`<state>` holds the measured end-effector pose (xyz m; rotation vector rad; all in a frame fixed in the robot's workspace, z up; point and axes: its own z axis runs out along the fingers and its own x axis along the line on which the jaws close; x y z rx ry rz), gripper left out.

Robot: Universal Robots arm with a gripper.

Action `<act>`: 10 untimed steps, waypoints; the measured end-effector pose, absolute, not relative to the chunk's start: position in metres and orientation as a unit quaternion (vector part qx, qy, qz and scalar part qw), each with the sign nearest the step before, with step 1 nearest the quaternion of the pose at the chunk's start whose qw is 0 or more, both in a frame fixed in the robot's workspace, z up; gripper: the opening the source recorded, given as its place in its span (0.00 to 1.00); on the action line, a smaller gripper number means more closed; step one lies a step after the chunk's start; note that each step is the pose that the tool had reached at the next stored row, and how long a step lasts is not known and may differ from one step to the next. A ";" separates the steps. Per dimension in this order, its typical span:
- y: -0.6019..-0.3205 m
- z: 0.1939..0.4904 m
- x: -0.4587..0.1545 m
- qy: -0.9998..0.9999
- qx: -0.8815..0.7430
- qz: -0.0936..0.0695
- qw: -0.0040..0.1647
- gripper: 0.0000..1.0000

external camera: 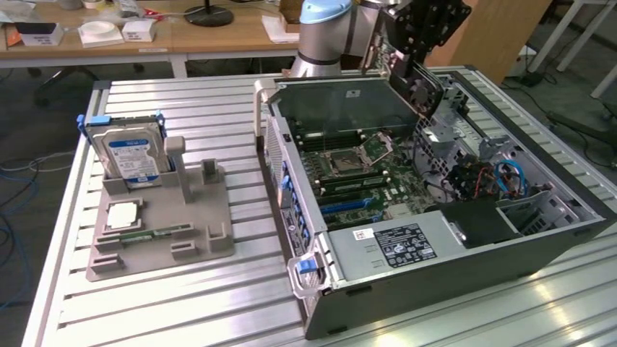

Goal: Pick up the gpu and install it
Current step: 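Insert the gpu into the slot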

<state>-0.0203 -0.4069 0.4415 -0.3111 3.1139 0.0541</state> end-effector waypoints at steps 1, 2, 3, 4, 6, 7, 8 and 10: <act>-0.407 0.441 -0.020 0.994 -0.106 0.017 0.006 0.26; -0.407 0.441 -0.020 0.993 -0.114 0.017 0.006 0.26; -0.407 0.441 -0.020 0.993 -0.120 0.017 0.006 0.26; -0.407 0.441 -0.020 0.992 -0.126 0.017 0.005 0.26; -0.407 0.441 -0.020 0.990 -0.139 0.018 0.005 0.26; -0.407 0.441 -0.020 0.989 -0.147 0.018 0.005 0.26; -0.407 0.441 -0.020 0.988 -0.155 0.018 0.005 0.26; -0.407 0.441 -0.020 0.985 -0.174 0.018 0.005 0.26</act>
